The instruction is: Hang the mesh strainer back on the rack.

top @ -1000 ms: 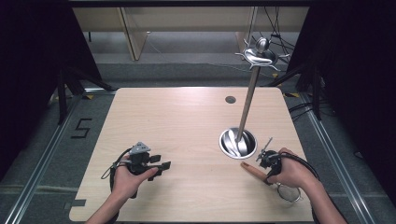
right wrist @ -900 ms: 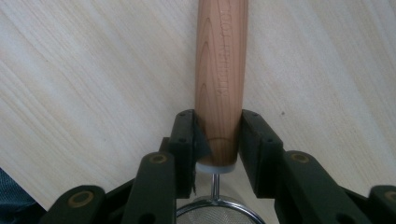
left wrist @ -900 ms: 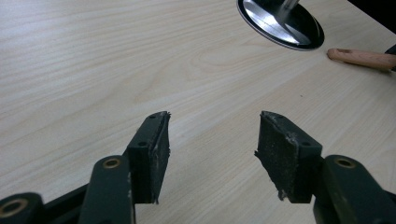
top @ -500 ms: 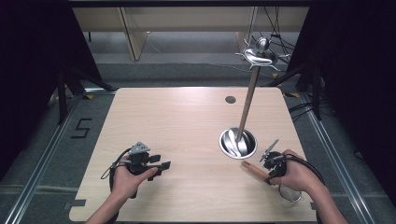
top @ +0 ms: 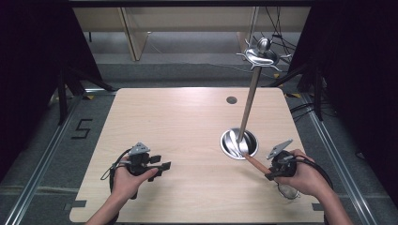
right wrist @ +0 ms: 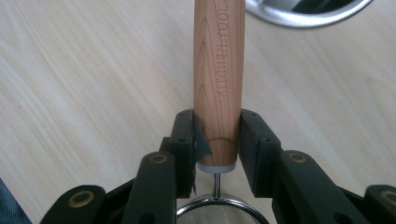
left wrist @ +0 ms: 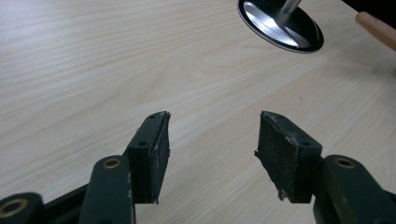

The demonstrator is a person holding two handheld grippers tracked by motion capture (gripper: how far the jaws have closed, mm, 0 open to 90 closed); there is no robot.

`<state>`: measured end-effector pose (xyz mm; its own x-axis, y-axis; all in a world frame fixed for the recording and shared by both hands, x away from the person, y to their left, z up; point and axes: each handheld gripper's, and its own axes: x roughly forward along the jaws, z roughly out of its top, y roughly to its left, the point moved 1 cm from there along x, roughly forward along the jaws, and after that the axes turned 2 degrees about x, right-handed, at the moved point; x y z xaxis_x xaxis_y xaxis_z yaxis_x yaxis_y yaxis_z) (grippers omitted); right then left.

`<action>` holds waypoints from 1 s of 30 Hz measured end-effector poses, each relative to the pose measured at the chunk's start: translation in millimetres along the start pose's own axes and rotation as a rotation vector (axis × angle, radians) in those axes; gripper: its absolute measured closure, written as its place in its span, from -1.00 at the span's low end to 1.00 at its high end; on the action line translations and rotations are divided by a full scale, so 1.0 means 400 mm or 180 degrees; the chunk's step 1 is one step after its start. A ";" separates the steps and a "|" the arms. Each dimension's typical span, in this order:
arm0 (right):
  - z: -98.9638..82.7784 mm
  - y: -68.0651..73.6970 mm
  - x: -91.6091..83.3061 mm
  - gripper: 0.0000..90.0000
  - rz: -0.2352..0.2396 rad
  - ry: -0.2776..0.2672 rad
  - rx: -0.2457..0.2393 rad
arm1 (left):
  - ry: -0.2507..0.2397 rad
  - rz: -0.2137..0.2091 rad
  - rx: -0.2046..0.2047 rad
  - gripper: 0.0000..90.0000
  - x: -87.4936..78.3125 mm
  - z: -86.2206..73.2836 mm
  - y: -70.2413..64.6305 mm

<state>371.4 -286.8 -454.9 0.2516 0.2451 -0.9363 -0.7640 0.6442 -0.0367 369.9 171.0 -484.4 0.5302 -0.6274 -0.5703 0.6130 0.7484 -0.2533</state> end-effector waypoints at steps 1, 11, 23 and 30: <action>-0.001 -0.001 -0.002 0.54 -0.0031 -0.0050 0.0028 | -0.0001 0.0002 0.0000 -0.05 0.000 0.000 0.000; -0.010 -0.009 -0.021 0.54 0.0056 -0.0570 0.0273 | -0.0008 0.0000 0.0009 -0.05 -0.001 0.000 0.000; -0.022 -0.013 -0.046 0.54 -0.0024 -0.1322 0.0408 | -0.0012 0.0003 0.0013 -0.05 -0.001 0.001 0.000; -0.024 -0.017 -0.072 0.54 -0.0026 -0.1425 0.0581 | -0.0006 0.0007 0.0016 -0.05 0.000 0.001 -0.001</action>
<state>363.7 -305.2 -431.0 0.5188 0.5015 -0.6923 -0.6543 0.7541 0.0560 369.9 170.8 -484.1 0.5327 -0.6262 -0.5693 0.6148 0.7486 -0.2482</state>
